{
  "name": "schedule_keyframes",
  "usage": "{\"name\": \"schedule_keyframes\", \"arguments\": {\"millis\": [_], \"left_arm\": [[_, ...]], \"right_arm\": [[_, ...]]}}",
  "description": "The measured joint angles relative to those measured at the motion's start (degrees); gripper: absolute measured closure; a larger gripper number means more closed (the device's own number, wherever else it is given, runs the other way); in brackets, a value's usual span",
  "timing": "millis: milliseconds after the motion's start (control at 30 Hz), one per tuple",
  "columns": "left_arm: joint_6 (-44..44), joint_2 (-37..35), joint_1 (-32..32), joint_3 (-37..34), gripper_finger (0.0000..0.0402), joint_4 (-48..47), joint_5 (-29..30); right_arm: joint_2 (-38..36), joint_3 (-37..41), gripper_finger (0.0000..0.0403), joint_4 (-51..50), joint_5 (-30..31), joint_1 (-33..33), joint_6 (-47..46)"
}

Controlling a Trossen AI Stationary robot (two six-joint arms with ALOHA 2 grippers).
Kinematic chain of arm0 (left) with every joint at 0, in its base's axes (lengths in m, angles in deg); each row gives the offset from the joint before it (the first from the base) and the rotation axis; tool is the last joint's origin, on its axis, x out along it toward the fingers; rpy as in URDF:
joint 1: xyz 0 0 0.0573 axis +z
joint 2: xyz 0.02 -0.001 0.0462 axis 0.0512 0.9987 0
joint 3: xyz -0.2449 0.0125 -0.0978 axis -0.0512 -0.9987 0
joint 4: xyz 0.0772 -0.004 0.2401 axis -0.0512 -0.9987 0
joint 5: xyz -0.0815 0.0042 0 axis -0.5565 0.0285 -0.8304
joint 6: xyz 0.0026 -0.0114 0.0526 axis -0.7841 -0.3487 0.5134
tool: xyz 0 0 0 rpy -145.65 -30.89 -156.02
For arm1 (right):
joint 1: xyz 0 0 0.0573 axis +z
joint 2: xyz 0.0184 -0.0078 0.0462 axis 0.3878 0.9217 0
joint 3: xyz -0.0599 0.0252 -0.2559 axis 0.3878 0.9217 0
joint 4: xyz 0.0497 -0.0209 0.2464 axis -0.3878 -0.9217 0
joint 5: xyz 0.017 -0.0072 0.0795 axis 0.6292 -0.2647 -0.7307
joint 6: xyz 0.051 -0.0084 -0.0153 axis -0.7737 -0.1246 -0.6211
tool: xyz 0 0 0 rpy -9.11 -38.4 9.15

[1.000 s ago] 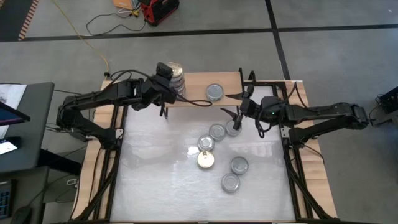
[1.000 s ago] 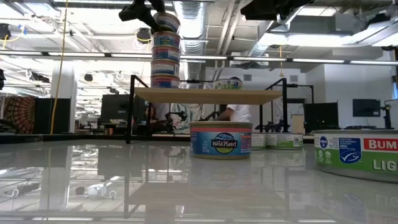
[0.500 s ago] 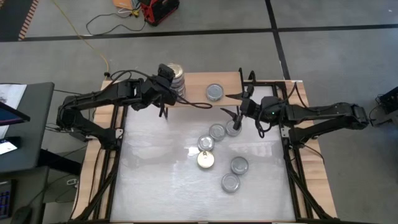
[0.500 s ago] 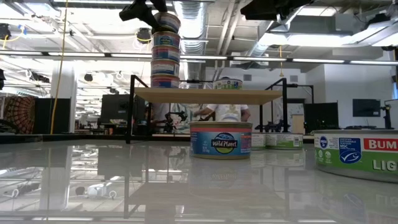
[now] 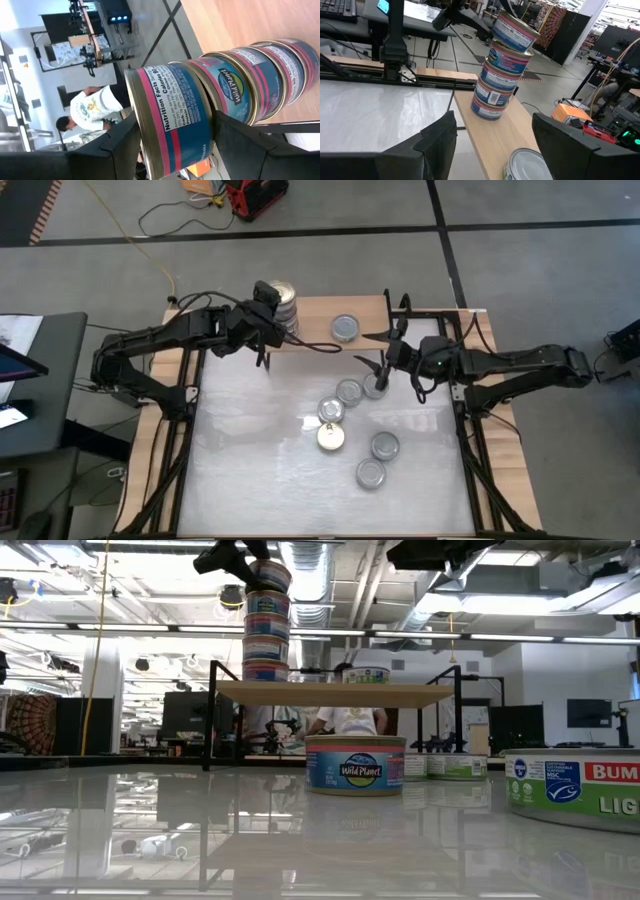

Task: Stack canned seafood by type on shelf
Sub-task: Stack the blue tuna can on top of the blue tuna can

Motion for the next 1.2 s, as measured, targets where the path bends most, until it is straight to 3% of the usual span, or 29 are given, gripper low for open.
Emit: {"name": "schedule_keyframes", "arguments": {"millis": [533, 867, 1200], "left_arm": [[2.6, 0.0, 0.7, 0.0, 0.0171, -0.4, 0.4], [3.1, 0.0, 0.7, 0.0, 0.0171, -1.5, 6.8], [2.5, 0.0, 0.7, 0.0, 0.0171, -6.7, 5.9]], "right_arm": [[0.0, 0.0, 0.0112, 0.8, 0.0, 0.0, 0.0], [0.0, 0.0, 0.0112, 0.7, 0.0, 0.0, 0.0], [0.0, 0.0, 0.0112, 0.8, 0.0, 0.0, 0.0]]}}
